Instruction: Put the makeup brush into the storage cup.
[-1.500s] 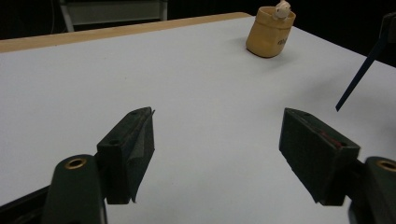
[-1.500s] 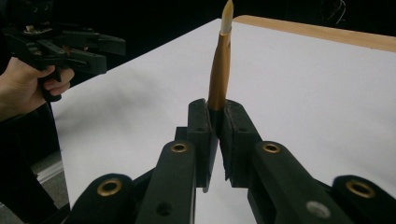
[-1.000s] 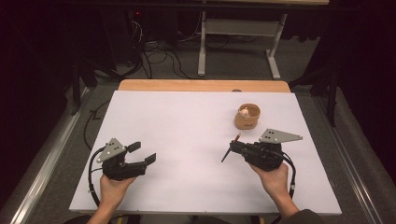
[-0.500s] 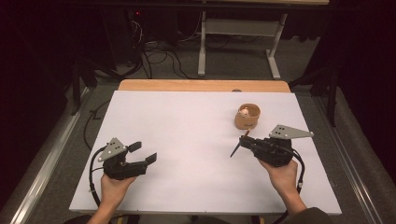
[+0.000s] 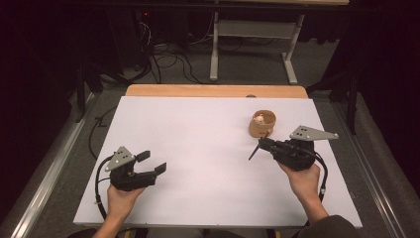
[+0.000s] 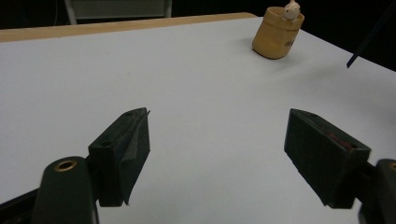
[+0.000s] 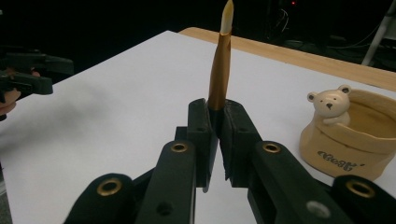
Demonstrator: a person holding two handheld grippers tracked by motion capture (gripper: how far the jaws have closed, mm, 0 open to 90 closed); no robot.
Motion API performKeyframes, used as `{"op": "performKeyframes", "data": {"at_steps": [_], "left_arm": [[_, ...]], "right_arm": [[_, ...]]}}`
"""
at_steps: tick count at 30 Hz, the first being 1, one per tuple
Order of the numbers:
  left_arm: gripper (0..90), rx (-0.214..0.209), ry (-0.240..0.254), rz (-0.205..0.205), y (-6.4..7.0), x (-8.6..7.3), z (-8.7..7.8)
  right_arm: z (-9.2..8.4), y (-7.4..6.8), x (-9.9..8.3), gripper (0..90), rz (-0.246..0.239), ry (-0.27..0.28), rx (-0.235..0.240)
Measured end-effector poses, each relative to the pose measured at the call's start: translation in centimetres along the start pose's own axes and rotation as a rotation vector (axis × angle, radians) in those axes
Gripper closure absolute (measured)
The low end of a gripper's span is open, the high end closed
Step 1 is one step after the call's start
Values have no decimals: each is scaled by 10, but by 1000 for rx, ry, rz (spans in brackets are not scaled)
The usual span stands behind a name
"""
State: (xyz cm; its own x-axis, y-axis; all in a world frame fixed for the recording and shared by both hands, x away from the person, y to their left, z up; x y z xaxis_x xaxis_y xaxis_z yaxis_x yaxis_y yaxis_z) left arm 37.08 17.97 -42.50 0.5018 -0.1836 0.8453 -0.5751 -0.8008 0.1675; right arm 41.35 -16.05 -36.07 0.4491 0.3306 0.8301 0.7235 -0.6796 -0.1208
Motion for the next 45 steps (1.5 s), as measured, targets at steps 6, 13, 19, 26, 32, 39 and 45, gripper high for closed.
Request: {"op": "performKeyframes", "data": {"at_steps": [6,13,19,26,32,39,45], "left_arm": [[229,-4,-2,-3,0,0,1],[224,7,8,-3,-1,1,-1],[220,8,7,-1,-1,1,0],[220,5,6,-2,-1,1,0],[219,8,2,2,-1,0,1],[219,7,-2,-2,-2,0,1],[218,8,-5,-1,-2,0,1]], "right_arm": [[0,5,5,850,1,-1,-13],[-1,14,11,851,9,-1,-35],[-1,19,15,851,11,-10,-52],[-1,27,23,851,21,-11,-63],[-1,31,27,851,30,-10,-70],[0,40,31,851,23,-41,-98],[-1,46,40,851,31,-34,-113]]}}
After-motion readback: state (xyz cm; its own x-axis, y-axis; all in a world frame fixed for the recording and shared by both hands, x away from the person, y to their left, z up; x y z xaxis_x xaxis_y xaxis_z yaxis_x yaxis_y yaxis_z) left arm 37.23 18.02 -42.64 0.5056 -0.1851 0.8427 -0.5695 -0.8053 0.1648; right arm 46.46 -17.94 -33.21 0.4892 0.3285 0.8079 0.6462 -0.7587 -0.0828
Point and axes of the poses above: each handheld gripper's, and its own axes: z roughly forward along the jaws, x roughly out of its top, y roughly to its right, the point moved 9 cm from there along z, roughly forward along the jaws, and after that the axes turned 8 degrees about -y, right-handed, at the moved point
